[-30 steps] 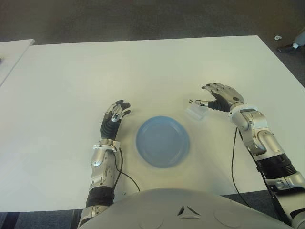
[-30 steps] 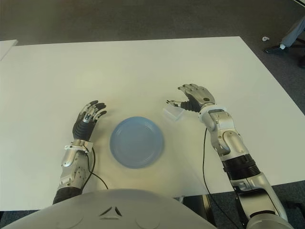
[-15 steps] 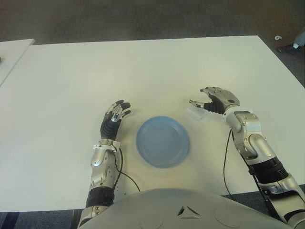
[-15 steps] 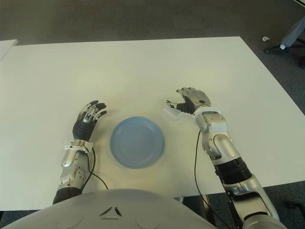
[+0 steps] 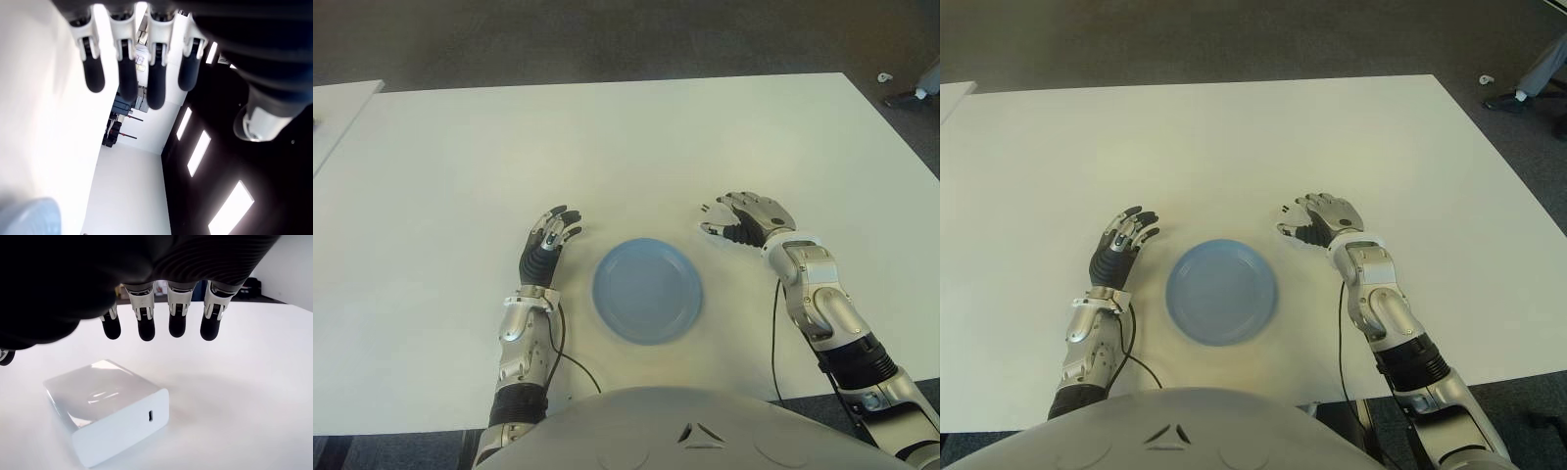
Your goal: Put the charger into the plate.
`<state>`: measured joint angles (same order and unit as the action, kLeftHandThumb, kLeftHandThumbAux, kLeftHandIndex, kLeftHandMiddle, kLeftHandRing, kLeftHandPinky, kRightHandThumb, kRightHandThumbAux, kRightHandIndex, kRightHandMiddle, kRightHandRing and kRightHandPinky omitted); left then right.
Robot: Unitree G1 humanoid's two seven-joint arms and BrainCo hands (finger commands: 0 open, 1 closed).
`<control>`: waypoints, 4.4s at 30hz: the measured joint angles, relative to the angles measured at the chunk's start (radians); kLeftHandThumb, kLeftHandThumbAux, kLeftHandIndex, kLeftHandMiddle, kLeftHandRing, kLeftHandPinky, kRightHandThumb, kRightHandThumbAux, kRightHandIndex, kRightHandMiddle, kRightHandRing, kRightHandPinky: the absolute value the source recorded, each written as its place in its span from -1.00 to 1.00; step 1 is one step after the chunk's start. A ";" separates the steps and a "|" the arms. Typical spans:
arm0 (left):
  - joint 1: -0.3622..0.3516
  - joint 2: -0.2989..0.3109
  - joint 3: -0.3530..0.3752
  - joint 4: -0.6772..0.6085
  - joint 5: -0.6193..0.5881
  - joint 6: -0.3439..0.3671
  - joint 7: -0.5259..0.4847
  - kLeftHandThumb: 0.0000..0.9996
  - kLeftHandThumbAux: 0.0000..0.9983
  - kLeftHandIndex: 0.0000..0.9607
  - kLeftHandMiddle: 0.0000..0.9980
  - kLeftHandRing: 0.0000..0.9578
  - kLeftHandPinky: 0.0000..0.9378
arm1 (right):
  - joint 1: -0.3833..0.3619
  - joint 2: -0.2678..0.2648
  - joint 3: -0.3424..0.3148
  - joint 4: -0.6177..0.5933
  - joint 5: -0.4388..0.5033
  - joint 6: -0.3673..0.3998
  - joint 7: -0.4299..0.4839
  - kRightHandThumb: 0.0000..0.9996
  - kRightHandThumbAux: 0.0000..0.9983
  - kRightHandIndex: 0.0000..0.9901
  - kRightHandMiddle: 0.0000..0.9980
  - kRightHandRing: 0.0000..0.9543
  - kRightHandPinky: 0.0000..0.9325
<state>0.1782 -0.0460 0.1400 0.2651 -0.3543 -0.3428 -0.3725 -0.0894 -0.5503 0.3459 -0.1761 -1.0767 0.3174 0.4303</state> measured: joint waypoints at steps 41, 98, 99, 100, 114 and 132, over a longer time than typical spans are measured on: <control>0.004 -0.002 0.003 -0.005 -0.001 0.002 0.000 -1.00 0.06 -0.47 -0.38 -0.44 -0.47 | -0.026 0.094 0.046 0.196 -0.054 0.028 -0.147 -0.51 -0.79 -1.00 -1.00 -1.00 -1.00; 0.012 0.023 0.008 -0.011 -0.001 0.004 -0.017 -1.00 -0.05 -0.40 -0.33 -0.37 -0.38 | -0.026 0.056 0.063 0.236 -0.024 0.011 -0.237 -0.37 -0.78 -1.00 -1.00 -1.00 -1.00; 0.012 0.023 0.008 -0.011 -0.001 0.004 -0.017 -1.00 -0.05 -0.40 -0.33 -0.37 -0.38 | -0.025 0.055 0.063 0.230 -0.023 0.011 -0.231 -0.37 -0.78 -1.00 -1.00 -1.00 -1.00; 0.012 0.023 0.008 -0.011 -0.002 0.004 -0.017 -1.00 -0.05 -0.40 -0.33 -0.37 -0.38 | -0.024 0.054 0.063 0.226 -0.023 0.011 -0.226 -0.37 -0.77 -1.00 -1.00 -1.00 -1.00; 0.015 0.023 0.011 -0.019 -0.002 0.017 -0.017 -1.00 -0.07 -0.44 -0.36 -0.41 -0.43 | 0.002 0.039 0.048 0.191 -0.016 0.012 -0.184 -0.33 -0.73 -1.00 -1.00 -1.00 -0.91; 0.028 0.023 0.013 -0.036 -0.001 0.033 -0.016 -1.00 -0.07 -0.46 -0.37 -0.42 -0.44 | 0.008 0.030 0.039 0.186 -0.017 -0.002 -0.220 -0.15 -0.53 -1.00 -0.73 -0.48 0.14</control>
<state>0.2058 -0.0230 0.1534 0.2293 -0.3554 -0.3098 -0.3881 -0.0811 -0.5201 0.3846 0.0098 -1.0936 0.3155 0.2105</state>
